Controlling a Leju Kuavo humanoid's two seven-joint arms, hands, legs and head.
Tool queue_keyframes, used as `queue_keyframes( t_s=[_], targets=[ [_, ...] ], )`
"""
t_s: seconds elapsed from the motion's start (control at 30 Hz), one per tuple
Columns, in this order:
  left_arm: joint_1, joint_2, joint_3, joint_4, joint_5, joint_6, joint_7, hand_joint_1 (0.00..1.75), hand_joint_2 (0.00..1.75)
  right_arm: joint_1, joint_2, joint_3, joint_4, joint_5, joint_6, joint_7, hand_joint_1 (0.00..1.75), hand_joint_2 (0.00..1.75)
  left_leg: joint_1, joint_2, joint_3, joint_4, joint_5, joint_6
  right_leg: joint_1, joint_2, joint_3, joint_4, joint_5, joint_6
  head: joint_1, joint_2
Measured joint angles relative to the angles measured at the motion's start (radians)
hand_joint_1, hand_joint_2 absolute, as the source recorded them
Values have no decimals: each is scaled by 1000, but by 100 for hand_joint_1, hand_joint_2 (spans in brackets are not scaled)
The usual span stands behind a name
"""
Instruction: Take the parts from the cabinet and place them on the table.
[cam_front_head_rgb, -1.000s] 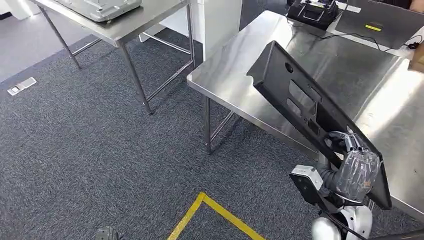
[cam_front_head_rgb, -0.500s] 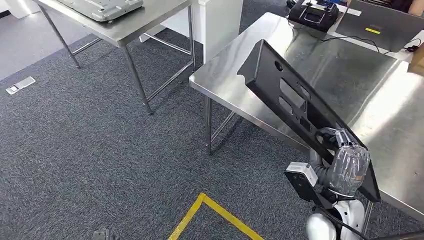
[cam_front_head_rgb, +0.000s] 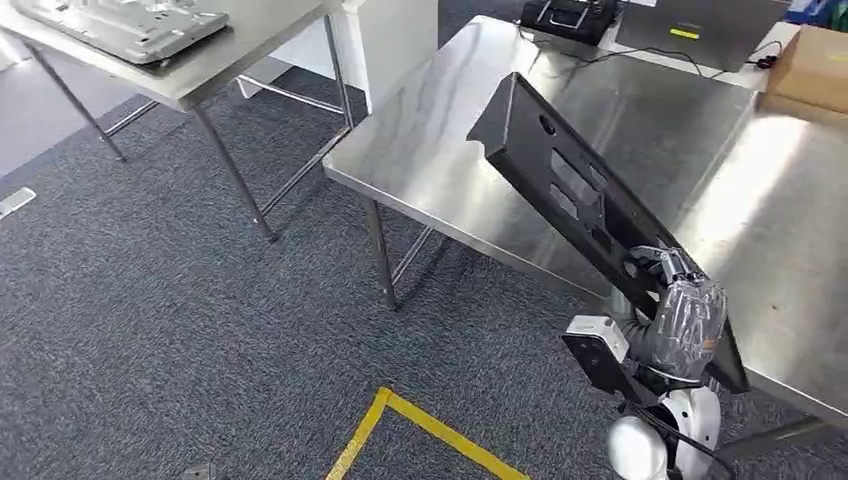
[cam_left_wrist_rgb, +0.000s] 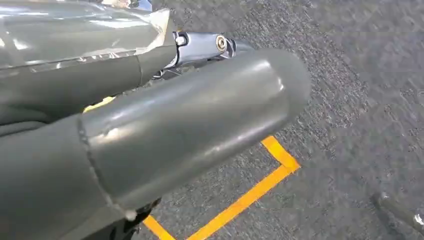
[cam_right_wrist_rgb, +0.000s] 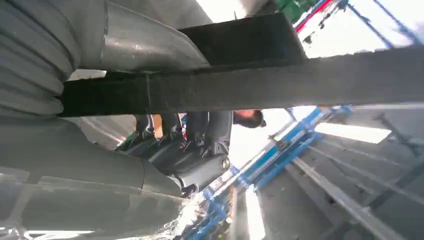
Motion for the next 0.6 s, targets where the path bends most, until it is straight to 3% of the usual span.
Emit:
queue_keyframes(
  t_s=[0.03,0.07,0.1,0.13,0.17,0.23,0.27,0.3,0.4,0.43,0.47,0.5,0.53,0.6],
  targets=[
    [1,0,2,0,-1,0,0,0,0,-4,3,2,3,0,0,0,175,175,-1,-19,-46,96,-48,-3,3,10,0,0,-1,-3,-5,0],
    [2,0,5,0,-2,0,0,0,0,-4,5,4,5,0,0,0,175,175,-1,-24,-89,178,-79,-4,6,19,0,0,-1,-7,-5,0],
    [4,0,6,0,-1,0,0,0,0,-4,5,5,8,0,0,0,175,175,-1,-26,-123,238,-92,-2,10,30,0,0,-2,-9,-4,0],
    [6,0,6,-1,-1,0,0,0,0,-4,5,6,11,0,0,0,175,175,-2,-28,-136,251,-82,2,13,41,1,1,-2,-9,-4,0],
    [8,0,6,-1,-1,0,0,0,0,-4,5,6,13,0,0,0,175,175,-3,-29,-127,216,-47,9,14,55,2,1,-3,-9,-5,0],
    [8,0,7,-2,-2,0,-1,0,0,-7,8,7,14,0,0,0,175,175,-4,-51,-54,45,54,26,17,83,7,1,-4,-10,-5,0],
    [9,0,8,-2,-3,0,-1,0,0,-9,10,8,14,0,0,0,175,175,-5,-85,-21,-31,86,35,17,93,8,0,-4,-11,-4,0],
    [10,3,12,-2,-3,1,-1,0,0,-12,11,10,16,0,0,-1,175,175,-3,-118,-9,-51,73,40,25,104,3,2,-5,-9,-2,0],
    [10,1,20,-4,-4,3,-2,0,0,-15,13,13,19,-1,1,-1,175,175,-16,-85,-5,-56,73,39,9,133,-4,-7,0,4,-10,0],
    [9,-5,21,-7,-5,2,-2,0,0,-15,13,13,19,-1,1,-1,175,175,-11,-70,4,-74,79,42,22,143,-14,-14,2,14,-10,0],
    [9,-5,23,-9,-6,2,-2,0,0,-15,13,12,20,-1,1,-1,175,175,-7,-57,11,-89,88,44,18,102,-10,1,-5,13,-8,0],
    [9,-5,24,-10,-9,2,-3,0,0,-20,13,12,20,-2,1,-1,175,175,-9,-49,16,-96,88,53,24,48,-28,35,-28,12,-4,0],
    [10,-5,24,-10,-13,1,-3,0,0,-26,12,14,22,-2,1,-2,175,175,-11,-35,16,-96,88,54,23,25,-65,105,-65,8,-1,0],
    [12,-5,30,-10,-22,1,-3,0,0,-26,11,15,27,-3,0,-2,175,175,-15,-13,15,-96,87,55,22,14,-148,268,-128,11,-2,0]
  ],
)
